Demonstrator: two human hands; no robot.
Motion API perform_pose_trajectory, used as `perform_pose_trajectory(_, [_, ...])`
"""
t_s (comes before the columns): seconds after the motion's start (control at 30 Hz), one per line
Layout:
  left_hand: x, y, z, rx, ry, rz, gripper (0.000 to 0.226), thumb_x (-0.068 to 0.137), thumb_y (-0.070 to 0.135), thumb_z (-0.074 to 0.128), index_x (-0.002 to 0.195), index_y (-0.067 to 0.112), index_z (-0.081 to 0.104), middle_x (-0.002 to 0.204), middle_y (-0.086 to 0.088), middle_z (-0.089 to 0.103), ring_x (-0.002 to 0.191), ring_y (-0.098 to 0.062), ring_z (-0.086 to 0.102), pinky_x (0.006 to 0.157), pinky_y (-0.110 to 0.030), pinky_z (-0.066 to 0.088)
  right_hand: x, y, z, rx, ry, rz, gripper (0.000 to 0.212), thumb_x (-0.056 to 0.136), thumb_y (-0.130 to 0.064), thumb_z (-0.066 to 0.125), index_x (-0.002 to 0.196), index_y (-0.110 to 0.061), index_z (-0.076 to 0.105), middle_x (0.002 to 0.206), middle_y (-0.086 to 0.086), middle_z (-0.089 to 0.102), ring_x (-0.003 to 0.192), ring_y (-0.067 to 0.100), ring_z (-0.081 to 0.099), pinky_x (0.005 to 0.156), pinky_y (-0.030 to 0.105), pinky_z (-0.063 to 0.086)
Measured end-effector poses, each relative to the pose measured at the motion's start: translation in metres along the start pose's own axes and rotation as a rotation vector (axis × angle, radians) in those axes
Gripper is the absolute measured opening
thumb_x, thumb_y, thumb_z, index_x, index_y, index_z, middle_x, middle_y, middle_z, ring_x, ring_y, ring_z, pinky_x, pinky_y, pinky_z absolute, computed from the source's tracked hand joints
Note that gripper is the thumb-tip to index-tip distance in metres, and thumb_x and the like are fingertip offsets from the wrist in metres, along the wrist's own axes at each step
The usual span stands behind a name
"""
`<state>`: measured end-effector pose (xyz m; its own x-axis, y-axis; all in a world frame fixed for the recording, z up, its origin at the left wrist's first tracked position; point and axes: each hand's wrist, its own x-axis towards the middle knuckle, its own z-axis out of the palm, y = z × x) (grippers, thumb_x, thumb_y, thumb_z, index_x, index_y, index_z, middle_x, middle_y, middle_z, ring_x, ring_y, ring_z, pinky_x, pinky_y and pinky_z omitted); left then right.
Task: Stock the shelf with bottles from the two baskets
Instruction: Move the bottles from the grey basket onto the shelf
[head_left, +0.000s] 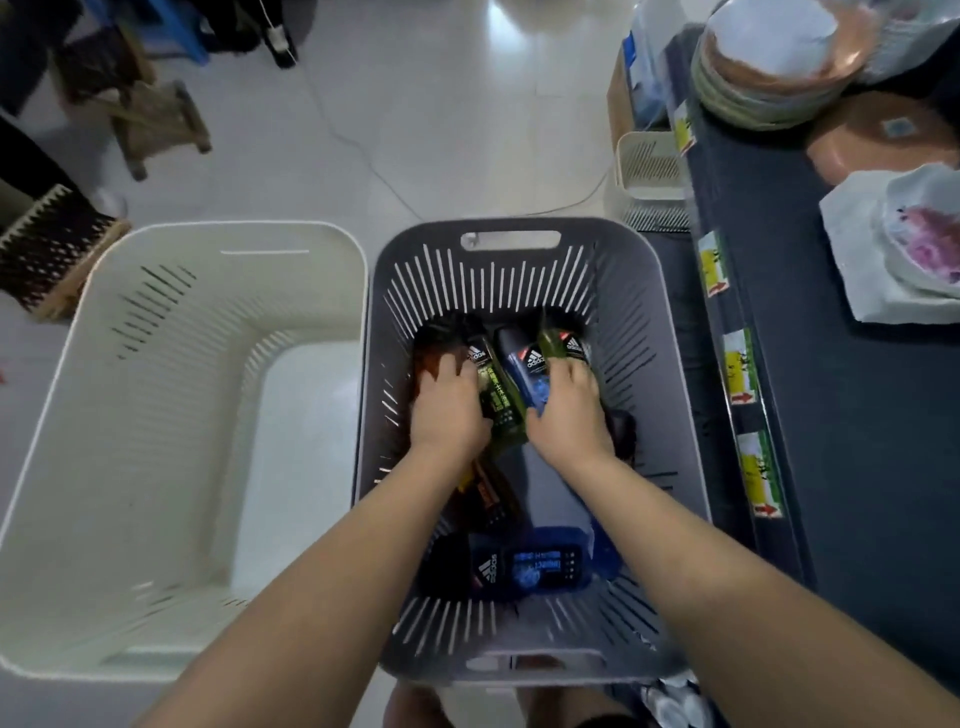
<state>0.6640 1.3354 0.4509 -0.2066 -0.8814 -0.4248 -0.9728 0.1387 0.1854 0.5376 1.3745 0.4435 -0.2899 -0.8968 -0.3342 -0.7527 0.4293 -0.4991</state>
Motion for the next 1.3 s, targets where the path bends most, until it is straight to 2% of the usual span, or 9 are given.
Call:
perform_pose_trajectory(0.17, [0.007, -0.006, 0.013, 0.056, 0.021, 0.011, 0.080, 0.083, 0.011, 0.069, 0.150, 0.012, 0.026, 0.154, -0.011, 0.025, 0.124, -0.039, 0.044, 0.102, -0.039, 0.042, 0.030, -0.004, 0.002, 0.150, -0.067, 0.307, 0.076, 0.089, -0.025, 0.065, 0.145, 0.000, 0.022, 0.154, 0.019, 0.023, 0.141, 0.037, 0.023, 0.113, 0.042, 0.026])
perform_pose_trajectory(0.33, [0.011, -0.007, 0.014, 0.060, 0.008, -0.008, 0.085, 0.083, 0.005, 0.066, 0.154, 0.015, 0.020, 0.158, -0.012, 0.019, 0.132, -0.041, 0.038, 0.109, -0.038, 0.034, 0.051, -0.001, 0.000, 0.230, -0.064, 0.447, 0.086, 0.087, -0.040, 0.066, 0.149, -0.009, 0.015, 0.153, 0.018, 0.024, 0.138, 0.038, 0.025, 0.112, 0.051, 0.030])
perform_pose_trajectory(0.5, [0.012, -0.006, 0.013, 0.092, 0.031, 0.015, 0.081, 0.083, 0.006, 0.065, 0.152, 0.015, 0.024, 0.153, -0.013, 0.025, 0.126, -0.041, 0.043, 0.105, -0.037, 0.038, 0.050, -0.001, 0.002, 0.299, -0.108, 0.540, 0.104, 0.074, -0.038, 0.079, 0.147, -0.001, 0.016, 0.150, 0.020, 0.031, 0.136, 0.037, 0.034, 0.109, 0.043, 0.036])
perform_pose_trajectory(0.77, [0.011, -0.004, 0.012, 0.065, 0.021, 0.002, 0.061, 0.084, 0.001, 0.060, 0.141, 0.015, 0.042, 0.148, -0.012, 0.028, 0.125, -0.042, 0.041, 0.098, -0.038, 0.044, 0.016, -0.009, 0.008, 0.400, -0.155, 0.448, 0.082, 0.065, -0.036, 0.078, 0.132, -0.004, 0.041, 0.130, 0.014, 0.051, 0.114, 0.032, 0.054, 0.093, 0.041, 0.050])
perform_pose_trajectory(0.93, [0.008, -0.003, 0.016, 0.124, 0.007, -0.023, 0.049, 0.086, 0.009, 0.062, 0.133, 0.015, 0.049, 0.149, -0.013, 0.023, 0.129, -0.039, 0.036, 0.095, -0.042, 0.046, -0.001, -0.008, 0.003, 0.464, -0.184, 0.430, 0.080, 0.070, -0.027, 0.075, 0.134, -0.004, 0.033, 0.127, 0.011, 0.050, 0.099, 0.024, 0.051, 0.076, 0.032, 0.043])
perform_pose_trajectory(1.0, [0.007, 0.004, 0.022, 0.268, 0.057, 0.082, 0.044, 0.092, 0.016, 0.055, 0.136, 0.012, 0.046, 0.153, -0.017, 0.021, 0.139, -0.037, 0.024, 0.104, -0.041, 0.037, -0.004, -0.008, 0.000, 0.457, -0.165, 0.432, 0.078, 0.073, -0.028, 0.076, 0.133, -0.005, 0.032, 0.126, 0.012, 0.051, 0.094, 0.023, 0.048, 0.073, 0.031, 0.040])
perform_pose_trajectory(1.07, [0.003, 0.014, 0.034, 0.355, 0.057, 0.250, 0.041, 0.095, 0.017, 0.046, 0.136, 0.010, 0.044, 0.145, -0.015, 0.034, 0.135, -0.032, 0.031, 0.104, -0.036, 0.032, -0.006, -0.006, -0.004, 0.441, -0.163, 0.428, 0.077, 0.075, -0.028, 0.077, 0.133, -0.006, 0.030, 0.128, 0.012, 0.051, 0.097, 0.025, 0.051, 0.074, 0.031, 0.041])
perform_pose_trajectory(1.2, [0.016, 0.035, 0.043, 0.201, 0.002, 0.033, 0.038, 0.099, 0.003, 0.034, 0.137, -0.005, 0.032, 0.136, -0.018, 0.041, 0.117, -0.026, 0.057, 0.091, -0.031, 0.048, -0.009, -0.001, -0.010, 0.399, -0.131, 0.417, 0.076, 0.075, -0.026, 0.076, 0.135, -0.005, 0.033, 0.128, 0.012, 0.053, 0.108, 0.031, 0.055, 0.078, 0.030, 0.043])
perform_pose_trajectory(1.3, [0.026, 0.052, 0.035, -0.016, -0.022, -0.186, 0.051, 0.103, 0.010, 0.028, 0.144, -0.017, 0.012, 0.140, -0.028, 0.039, 0.122, -0.031, 0.054, 0.095, -0.033, 0.047, -0.011, 0.002, -0.008, 0.497, -0.038, 0.444, 0.063, 0.075, -0.029, 0.075, 0.124, -0.005, 0.043, 0.115, 0.010, 0.060, 0.096, 0.028, 0.060, 0.076, 0.031, 0.048])
